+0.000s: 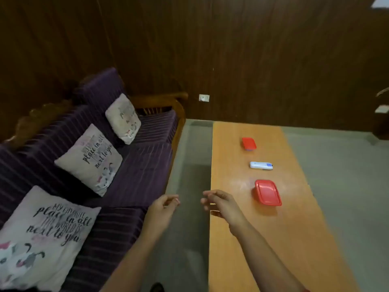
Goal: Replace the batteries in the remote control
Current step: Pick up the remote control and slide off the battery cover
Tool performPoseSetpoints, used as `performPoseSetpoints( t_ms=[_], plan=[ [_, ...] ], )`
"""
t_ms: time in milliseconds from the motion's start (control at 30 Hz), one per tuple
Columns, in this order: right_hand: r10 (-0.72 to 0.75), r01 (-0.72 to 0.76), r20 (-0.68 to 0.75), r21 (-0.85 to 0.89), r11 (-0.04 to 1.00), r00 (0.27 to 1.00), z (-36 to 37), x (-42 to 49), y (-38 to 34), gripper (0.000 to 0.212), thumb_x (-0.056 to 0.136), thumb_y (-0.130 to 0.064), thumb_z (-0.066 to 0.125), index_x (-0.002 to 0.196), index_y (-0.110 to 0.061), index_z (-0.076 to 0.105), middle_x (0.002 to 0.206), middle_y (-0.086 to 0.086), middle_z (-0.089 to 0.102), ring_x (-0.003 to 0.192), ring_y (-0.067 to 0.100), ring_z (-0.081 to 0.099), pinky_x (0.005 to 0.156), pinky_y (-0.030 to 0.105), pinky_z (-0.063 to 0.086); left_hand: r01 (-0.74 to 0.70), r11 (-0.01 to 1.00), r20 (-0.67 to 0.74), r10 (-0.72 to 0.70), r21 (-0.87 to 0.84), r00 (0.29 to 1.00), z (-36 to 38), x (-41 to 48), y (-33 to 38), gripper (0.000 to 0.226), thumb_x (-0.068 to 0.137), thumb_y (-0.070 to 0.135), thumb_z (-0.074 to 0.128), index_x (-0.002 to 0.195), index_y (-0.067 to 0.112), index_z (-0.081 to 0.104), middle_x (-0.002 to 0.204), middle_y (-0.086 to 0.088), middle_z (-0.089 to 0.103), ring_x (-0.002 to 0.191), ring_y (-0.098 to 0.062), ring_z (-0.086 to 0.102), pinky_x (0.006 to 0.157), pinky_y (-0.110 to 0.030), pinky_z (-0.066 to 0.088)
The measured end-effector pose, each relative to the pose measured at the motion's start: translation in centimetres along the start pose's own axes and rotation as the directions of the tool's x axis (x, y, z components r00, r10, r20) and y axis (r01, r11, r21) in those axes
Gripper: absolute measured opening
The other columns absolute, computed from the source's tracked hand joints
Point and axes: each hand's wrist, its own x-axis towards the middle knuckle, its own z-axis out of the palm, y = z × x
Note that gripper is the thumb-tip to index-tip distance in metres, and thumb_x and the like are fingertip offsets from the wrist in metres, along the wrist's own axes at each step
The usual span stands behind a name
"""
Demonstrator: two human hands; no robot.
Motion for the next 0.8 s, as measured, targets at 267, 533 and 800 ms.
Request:
performPoseSetpoints(
  t_ms=[267, 533, 800],
  plan=[
    [0.115, -0.112, -0.108, 0.036, 0.993, 0.987, 5.0, 9.0, -3.2, 0.030, 0.100, -0.016, 0.044, 0.121, -0.001, 0.058, 0.091, 0.004, 0.065, 0.074, 0.012, 0.059, 0.063, 0.016, 0.046, 0.052, 0.998, 0.147, -0.046, -0.038, 0.988, -5.8, 13.4, -1.0, 0.015, 0.094, 0.012, 0.055, 0.094, 0.020, 0.066, 0.092, -0.001, 0.073, 0.093, -0.025, 0.068, 0.089, -0.032, 0.052],
    [0.217, -0.187, -0.188, 0.167, 0.968, 0.958, 4.2, 19.3, -4.5, 0.030, 0.100, -0.012, 0.042, 0.122, 0.002, 0.056, 0.098, 0.009, 0.062, 0.070, 0.013, 0.056, 0.058, 0.020, 0.040, 0.168, 0.986, 0.325, -0.154, -0.015, 0.933, -3.8, 25.1, 0.6, 0.015, 0.091, 0.013, 0.057, 0.104, 0.011, 0.065, 0.095, -0.003, 0.070, 0.088, -0.022, 0.066, 0.089, -0.034, 0.049],
    [0.323, -0.245, -0.307, 0.268, 0.932, 0.895, -2.2, 33.1, -6.7, 0.027, 0.098, -0.024, 0.048, 0.114, -0.008, 0.062, 0.099, 0.007, 0.067, 0.081, 0.017, 0.061, 0.065, 0.022, 0.047, 0.102, 0.987, 0.476, -0.149, 0.123, 0.867, 2.8, 40.9, 4.8, 0.012, 0.092, 0.009, 0.056, 0.092, 0.018, 0.065, 0.103, -0.015, 0.070, 0.089, -0.025, 0.066, 0.088, -0.034, 0.050]
  ],
)
